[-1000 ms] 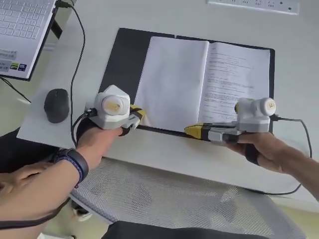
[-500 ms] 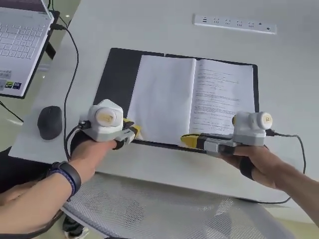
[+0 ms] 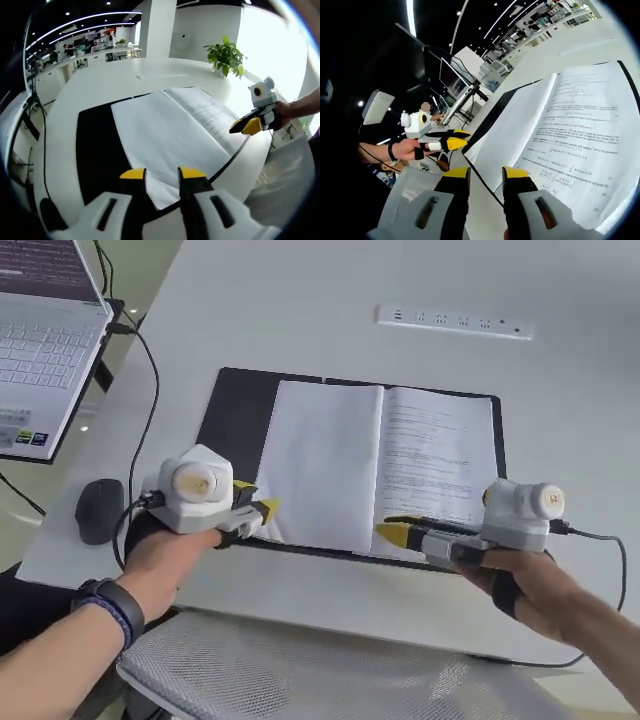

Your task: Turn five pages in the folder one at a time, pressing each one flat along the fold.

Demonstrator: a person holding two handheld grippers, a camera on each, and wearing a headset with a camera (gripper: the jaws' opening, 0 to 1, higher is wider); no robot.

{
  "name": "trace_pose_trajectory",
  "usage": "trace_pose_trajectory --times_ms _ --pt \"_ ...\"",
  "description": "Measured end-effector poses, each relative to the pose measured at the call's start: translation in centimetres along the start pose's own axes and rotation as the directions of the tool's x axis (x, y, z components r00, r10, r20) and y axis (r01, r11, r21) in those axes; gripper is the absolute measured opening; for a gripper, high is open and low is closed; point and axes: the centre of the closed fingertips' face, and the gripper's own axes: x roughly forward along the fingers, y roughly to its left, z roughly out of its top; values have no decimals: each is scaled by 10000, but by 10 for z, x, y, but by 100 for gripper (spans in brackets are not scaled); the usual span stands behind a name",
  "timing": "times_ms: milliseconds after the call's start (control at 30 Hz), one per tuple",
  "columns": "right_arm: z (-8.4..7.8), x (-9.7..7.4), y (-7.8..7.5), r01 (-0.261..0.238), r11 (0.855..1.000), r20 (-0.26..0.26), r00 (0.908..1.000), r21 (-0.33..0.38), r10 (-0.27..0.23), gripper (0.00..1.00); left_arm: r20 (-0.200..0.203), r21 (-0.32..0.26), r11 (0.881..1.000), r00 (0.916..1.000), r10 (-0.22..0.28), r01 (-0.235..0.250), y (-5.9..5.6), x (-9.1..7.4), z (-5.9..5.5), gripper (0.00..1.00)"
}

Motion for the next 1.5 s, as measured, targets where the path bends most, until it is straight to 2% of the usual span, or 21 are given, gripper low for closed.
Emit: trace_pose_trajectory --times_ms 100,133,200,267,333,433,600,800,900,1000,1167,1267,1333,1433,1500 --pt "6 -9 -5 453 9984 122 9989 -325 -449 27 223 15 10000 9997 58 -58 0 -8 7 24" --pt "6 -14 -12 874 9938 -17 9961 -687 -877 30 286 -2 10000 9996 81 -81 -1 -10 9 25" --pt "7 -21 -15 1196 9862 -52 9926 -1145 -1210 36 411 -3 9999 9991 125 -125 -1 -14 13 26" --pt "11 -26 -14 1205 9880 180 9927 -965 -1193 37 491 44 9999 9987 103 -106 -4 -18 16 28" --pt "19 -36 -19 1520 9827 524 9877 -1054 -1472 38 580 116 9999 9983 74 -81 -6 -21 20 30" --pt "26 -46 -20 1806 9765 769 9820 -1175 -1724 39 684 177 9998 9976 67 -79 -7 -25 25 33" --pt "41 -71 -24 2554 9546 1235 9634 -1531 -2379 43 894 277 9995 9960 90 -115 -8 -35 34 36" --pt "52 -100 -27 3255 9263 1579 9413 -1898 -2984 51 1083 456 9988 9940 139 -190 -9 -47 42 41" --pt "51 -111 -27 3532 9135 1649 9317 -2019 -3238 52 1202 343 9986 9921 359 -403 -5 -54 45 43" --pt "46 -120 -25 3773 9000 1636 9233 -2183 -3474 57 1306 342 9984 9906 403 -451 -3 -59 46 44" --pt "41 -135 -23 4147 8838 1798 9067 -2165 -3815 60 1442 585 9961 9879 574 -664 -1 -68 47 47" --pt "36 -142 -23 4304 8779 1797 8996 -2101 -3980 59 1615 525 9962 9851 597 -690 -2 -73 47 51" --pt "32 -152 -29 4435 8735 1833 8929 -2008 -4112 60 1681 519 9963 9840 584 -680 -5 -76 46 53" --pt "27 -158 -29 4612 8675 1876 8834 -1865 -4294 63 1705 479 9967 9838 558 -648 -9 -78 43 57" --pt "24 -160 -26 4659 8661 1919 8805 -1811 -4335 63 1726 404 9972 9835 544 -623 -11 -78 42 58"
